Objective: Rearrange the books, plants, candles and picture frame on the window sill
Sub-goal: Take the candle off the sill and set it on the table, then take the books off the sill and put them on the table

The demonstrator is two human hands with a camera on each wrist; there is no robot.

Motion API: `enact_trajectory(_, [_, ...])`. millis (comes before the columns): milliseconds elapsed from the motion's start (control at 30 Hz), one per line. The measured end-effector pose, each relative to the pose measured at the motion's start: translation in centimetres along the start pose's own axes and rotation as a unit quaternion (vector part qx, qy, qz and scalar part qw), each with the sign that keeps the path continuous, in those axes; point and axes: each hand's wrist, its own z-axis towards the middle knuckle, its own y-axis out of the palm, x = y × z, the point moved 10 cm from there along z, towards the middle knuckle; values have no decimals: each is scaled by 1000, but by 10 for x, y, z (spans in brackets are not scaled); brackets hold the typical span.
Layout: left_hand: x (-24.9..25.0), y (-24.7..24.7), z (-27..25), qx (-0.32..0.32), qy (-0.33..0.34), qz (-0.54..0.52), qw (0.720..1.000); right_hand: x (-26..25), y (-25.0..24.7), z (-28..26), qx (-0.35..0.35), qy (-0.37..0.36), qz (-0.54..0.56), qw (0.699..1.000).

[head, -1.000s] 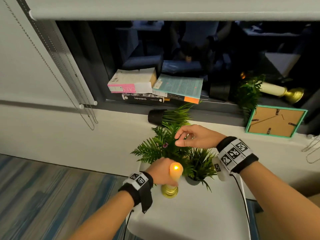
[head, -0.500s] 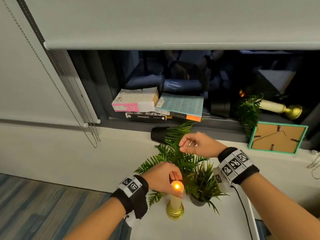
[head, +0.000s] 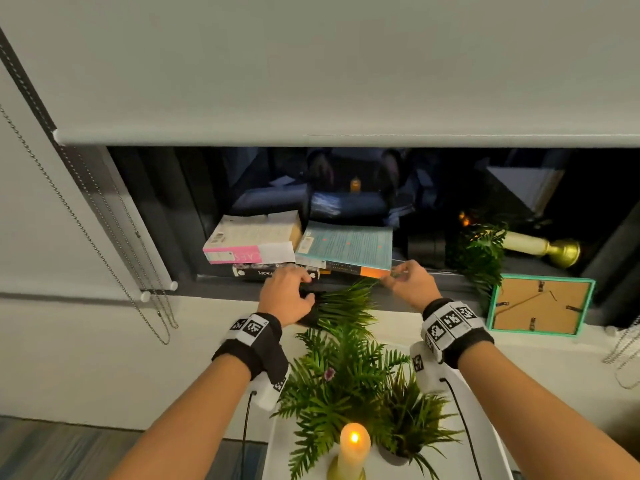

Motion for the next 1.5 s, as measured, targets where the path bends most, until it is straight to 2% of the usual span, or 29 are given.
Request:
enact_trajectory(33, [-4,-5,6,20,-2,27,999,-2,2,4,0,3,-19,1000])
enact_trajectory(100, [-9,-14,19,54,4,72,996,-20,9,9,10,-43,-103,994])
enact_trajectory(200, [-13,-27,37,99,12,105,990,-58,27,15,33,-140,-273,951])
enact_trajectory(267, [-16,-31,46,114,10,109,987,-78,37,19,60,-184,-330,924])
enact_trajectory(367, [-20,-35,58,129,12,114,985,-96,63,33,31,-222,-359,906])
enact_trajectory(467, [-24,-29,67,118,22,124,985,-94,90,46,-20,-219,-377,900])
enact_trajectory(567, [-35,-21,75,101,20,125,987,-91,97,52,-14,-211,-378,901])
enact_trajectory(700, [-44,-13,82,71,6,173,982,-93,100,48,3,-229,-414,881])
enact_trajectory(833, [-45,-8,86,54,-20,194,979,-97,97,41,29,-241,-406,881])
enact_trajectory(1067, [-47,-9,85,50,-23,185,981,-114,55,22,152,-303,-347,874])
enact_trajectory(1167, [-47,-8,84,47,-25,218,975,-123,33,2,187,-329,-306,873])
enact_trajectory(1267, [-49,-12,81,59,-40,245,967,-127,8,-18,211,-334,-230,889])
enact_trajectory(1400, [-50,-22,79,86,-43,225,970,-127,-22,-33,233,-308,-149,910])
enact_trajectory(1500, [-50,-43,77,146,-38,178,972,-121,-35,-32,229,-281,-125,924])
